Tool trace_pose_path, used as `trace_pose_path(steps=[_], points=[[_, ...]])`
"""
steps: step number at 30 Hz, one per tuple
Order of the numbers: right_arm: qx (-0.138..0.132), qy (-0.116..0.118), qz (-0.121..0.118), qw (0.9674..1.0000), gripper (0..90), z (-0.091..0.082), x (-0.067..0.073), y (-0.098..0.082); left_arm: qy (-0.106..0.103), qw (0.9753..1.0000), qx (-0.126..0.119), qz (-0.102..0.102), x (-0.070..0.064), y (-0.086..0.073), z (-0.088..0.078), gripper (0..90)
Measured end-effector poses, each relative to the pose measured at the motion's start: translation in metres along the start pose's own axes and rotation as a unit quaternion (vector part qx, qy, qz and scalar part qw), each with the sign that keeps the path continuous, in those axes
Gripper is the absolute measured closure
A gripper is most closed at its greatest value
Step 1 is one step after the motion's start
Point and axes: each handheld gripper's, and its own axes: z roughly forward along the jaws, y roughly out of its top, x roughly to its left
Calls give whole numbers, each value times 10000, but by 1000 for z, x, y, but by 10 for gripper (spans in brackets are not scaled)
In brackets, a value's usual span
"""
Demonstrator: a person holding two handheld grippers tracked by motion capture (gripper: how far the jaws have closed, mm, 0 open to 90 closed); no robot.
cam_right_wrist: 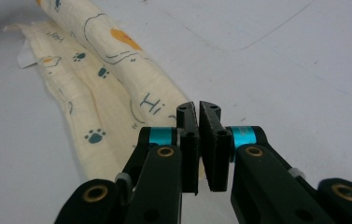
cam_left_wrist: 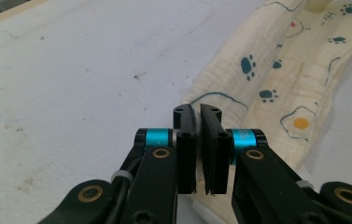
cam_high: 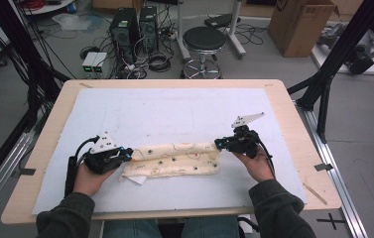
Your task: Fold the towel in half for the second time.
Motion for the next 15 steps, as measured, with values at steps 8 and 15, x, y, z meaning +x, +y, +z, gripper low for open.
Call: trace_pose_path(steps=[8, 15], points=[[-41, 204, -215, 9996, 864, -4, 15, -7, -52, 10000, 59, 25, -6, -12, -4, 842], [100, 281, -298, 9991, 863, -3, 22, -18, -134, 9997, 137, 171, -13, -18, -9, 841]])
